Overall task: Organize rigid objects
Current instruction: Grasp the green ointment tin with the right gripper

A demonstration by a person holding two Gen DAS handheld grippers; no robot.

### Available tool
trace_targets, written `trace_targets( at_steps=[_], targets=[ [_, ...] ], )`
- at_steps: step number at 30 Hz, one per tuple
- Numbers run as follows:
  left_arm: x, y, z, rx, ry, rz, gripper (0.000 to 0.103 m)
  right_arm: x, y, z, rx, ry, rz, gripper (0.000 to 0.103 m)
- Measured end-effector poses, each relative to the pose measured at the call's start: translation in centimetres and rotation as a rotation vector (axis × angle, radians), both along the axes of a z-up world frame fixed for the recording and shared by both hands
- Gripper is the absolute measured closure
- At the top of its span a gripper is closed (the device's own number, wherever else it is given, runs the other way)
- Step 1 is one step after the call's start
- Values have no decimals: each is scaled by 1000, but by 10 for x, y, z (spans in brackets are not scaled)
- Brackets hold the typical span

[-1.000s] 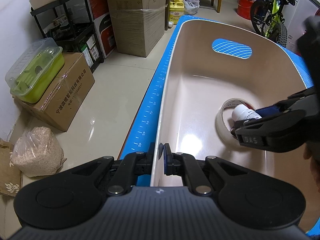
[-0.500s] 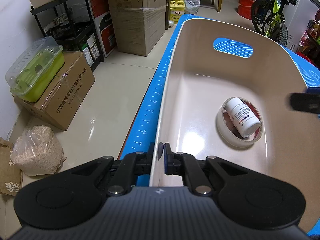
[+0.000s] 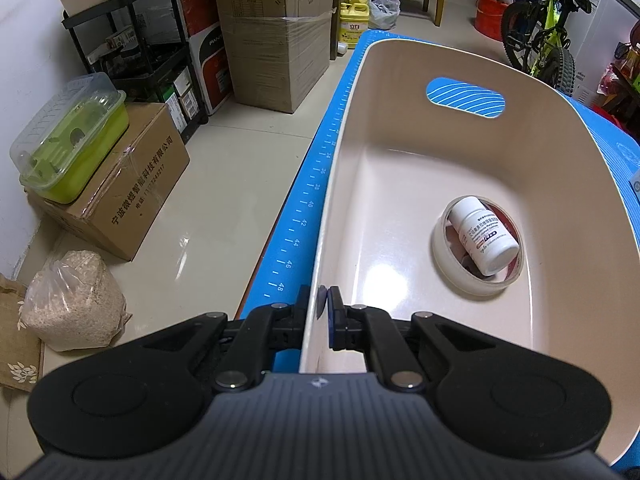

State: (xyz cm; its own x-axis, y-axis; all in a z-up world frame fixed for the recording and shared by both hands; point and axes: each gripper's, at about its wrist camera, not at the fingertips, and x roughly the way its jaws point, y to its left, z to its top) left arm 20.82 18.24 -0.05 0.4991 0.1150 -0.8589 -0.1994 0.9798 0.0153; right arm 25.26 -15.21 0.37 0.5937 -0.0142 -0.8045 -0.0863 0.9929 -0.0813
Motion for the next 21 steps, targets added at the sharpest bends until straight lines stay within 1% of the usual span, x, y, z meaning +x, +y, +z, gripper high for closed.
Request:
trace_targets(
  at_steps=[3,7,10,15,16,19,21],
  targets=[
    [0,0,0,0,0,0,94,-2,-20,-23,7,41,-59,34],
    [0,0,0,0,0,0,94,-4,-31,-50,9,85,-106,31],
    [0,0,0,0,0,-1,94,-2,-36,-64,9,110,-119,31],
    [0,0,0,0,0,0,94,-1,-44,-75,5,111,-151,31],
    [0,0,0,0,0,0,94,0,-45,-76,8,112,-155,32],
    [0,0,0,0,0,0,94,0,-46,-76,21,113,-157,39],
    [0,0,0,-1,0,0,94,0,-45,-75,33,112,-147,48]
  ],
)
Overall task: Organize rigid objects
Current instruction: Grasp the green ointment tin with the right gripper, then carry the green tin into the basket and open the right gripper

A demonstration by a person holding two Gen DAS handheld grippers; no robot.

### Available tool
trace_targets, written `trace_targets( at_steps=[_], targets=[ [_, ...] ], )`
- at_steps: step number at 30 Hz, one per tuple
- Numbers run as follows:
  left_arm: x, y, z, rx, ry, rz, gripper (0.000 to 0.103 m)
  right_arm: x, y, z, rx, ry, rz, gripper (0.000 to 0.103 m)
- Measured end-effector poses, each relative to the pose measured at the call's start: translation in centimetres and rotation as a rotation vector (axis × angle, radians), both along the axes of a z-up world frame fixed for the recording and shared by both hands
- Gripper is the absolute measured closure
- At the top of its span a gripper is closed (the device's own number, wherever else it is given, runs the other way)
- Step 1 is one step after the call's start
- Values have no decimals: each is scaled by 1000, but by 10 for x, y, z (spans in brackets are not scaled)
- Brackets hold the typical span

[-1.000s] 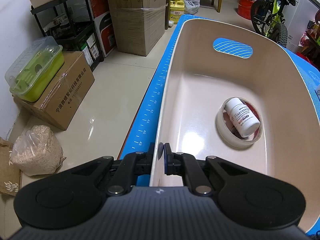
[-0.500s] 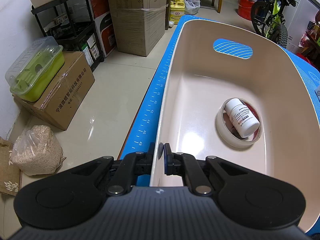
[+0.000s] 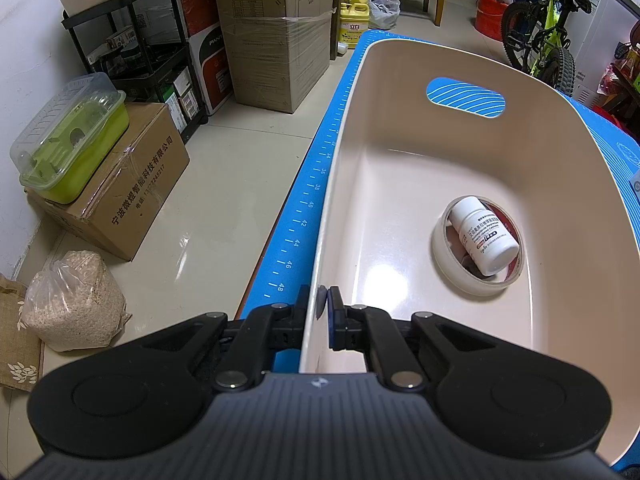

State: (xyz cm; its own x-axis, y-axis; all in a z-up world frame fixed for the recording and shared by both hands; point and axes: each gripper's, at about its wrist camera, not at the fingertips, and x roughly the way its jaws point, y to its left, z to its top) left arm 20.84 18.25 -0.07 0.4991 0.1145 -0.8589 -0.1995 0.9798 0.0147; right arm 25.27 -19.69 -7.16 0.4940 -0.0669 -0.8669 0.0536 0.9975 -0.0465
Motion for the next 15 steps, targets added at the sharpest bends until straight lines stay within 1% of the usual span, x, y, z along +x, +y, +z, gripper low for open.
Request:
trace_targets(
  at_steps=[4,7,11,15],
  targets=[
    [0,0,0,0,0,-1,94,-1,5,1,-25,-3,7,49],
    [0,0,0,-2,0,-1,94,-4,10,12,-50,-53,-8,49],
    [0,0,0,-1,0,0,94,-6,21,44,-54,-162,0,49],
    [0,0,0,0,0,-1,94,-4,46,84,-22,-287,60,49]
  ],
)
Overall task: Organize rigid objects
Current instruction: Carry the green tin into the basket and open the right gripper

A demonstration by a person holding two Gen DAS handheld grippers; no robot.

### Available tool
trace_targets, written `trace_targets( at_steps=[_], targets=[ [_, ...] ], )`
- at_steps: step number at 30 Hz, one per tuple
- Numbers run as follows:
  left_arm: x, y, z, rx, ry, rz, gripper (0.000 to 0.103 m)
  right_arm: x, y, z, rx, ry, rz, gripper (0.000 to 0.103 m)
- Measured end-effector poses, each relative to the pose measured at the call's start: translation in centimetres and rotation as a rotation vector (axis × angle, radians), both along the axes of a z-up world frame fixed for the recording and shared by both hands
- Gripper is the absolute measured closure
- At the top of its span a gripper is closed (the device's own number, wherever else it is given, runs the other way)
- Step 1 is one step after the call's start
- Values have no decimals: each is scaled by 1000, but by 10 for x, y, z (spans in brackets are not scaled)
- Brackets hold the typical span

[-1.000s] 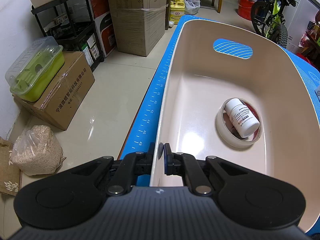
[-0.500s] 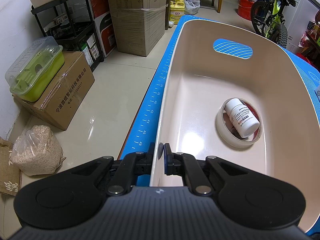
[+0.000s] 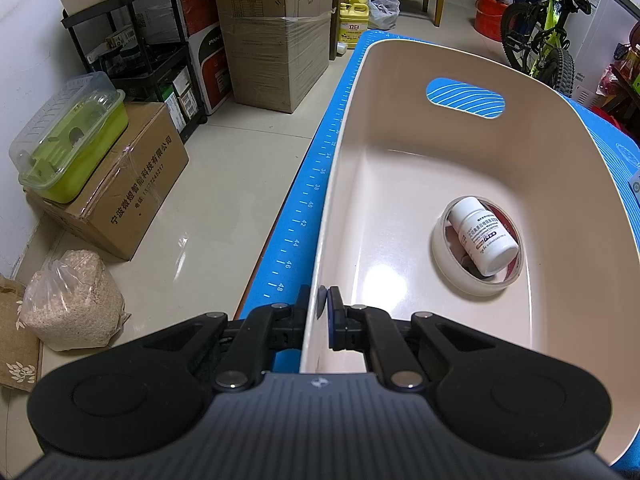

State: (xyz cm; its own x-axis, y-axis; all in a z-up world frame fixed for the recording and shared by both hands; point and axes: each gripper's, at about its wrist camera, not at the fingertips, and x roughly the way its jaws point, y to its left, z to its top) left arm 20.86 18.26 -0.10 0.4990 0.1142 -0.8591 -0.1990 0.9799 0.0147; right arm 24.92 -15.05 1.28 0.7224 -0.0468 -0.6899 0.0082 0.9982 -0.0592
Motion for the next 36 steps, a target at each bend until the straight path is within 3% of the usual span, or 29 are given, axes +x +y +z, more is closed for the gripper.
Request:
trace_targets(
  at_steps=[3,7,16,26,36],
  targets=[
    [0,0,0,0,0,0,94,3,31,29,33,-78,92,49],
    [0,0,0,1,0,-1,94,7,78,48,53,-103,241,49],
    [0,0,-1,2,0,-1,94,21,184,32,-27,-26,508,49],
    [1,0,-2,0,2,-1,94,68,251,-2,-118,85,571,49],
    [1,1,-1,-3,2,-4,94,105,276,-50,-32,180,578,49]
  ],
)
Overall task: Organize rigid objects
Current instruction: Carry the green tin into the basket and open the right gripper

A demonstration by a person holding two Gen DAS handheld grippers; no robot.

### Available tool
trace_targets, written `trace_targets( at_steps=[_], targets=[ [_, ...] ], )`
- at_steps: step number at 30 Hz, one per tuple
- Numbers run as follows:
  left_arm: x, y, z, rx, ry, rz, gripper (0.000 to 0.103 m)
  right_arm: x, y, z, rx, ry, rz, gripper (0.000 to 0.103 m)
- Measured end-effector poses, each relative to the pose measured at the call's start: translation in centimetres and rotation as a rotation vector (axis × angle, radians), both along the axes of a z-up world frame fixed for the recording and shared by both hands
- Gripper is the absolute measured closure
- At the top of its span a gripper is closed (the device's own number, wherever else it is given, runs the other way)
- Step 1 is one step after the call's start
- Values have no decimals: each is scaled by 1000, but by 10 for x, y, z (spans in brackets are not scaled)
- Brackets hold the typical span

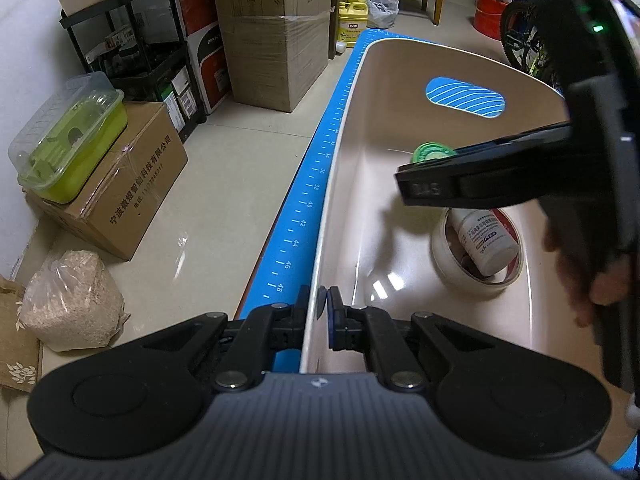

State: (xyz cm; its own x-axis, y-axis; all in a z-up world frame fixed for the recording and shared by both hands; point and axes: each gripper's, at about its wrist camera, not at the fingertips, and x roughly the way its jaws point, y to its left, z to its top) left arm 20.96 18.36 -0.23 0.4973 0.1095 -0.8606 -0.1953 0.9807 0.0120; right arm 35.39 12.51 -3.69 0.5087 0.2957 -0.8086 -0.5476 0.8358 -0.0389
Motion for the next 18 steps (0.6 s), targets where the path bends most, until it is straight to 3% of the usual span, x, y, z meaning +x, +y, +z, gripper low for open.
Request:
trace_targets(
  at_steps=[13,18],
  targets=[
    [0,0,0,1,0,0,94,13,8,-30,-41,76,-28,49],
    [0,0,0,2,0,-1,94,12,4,-28,-32,90,-49,43]
  ],
)
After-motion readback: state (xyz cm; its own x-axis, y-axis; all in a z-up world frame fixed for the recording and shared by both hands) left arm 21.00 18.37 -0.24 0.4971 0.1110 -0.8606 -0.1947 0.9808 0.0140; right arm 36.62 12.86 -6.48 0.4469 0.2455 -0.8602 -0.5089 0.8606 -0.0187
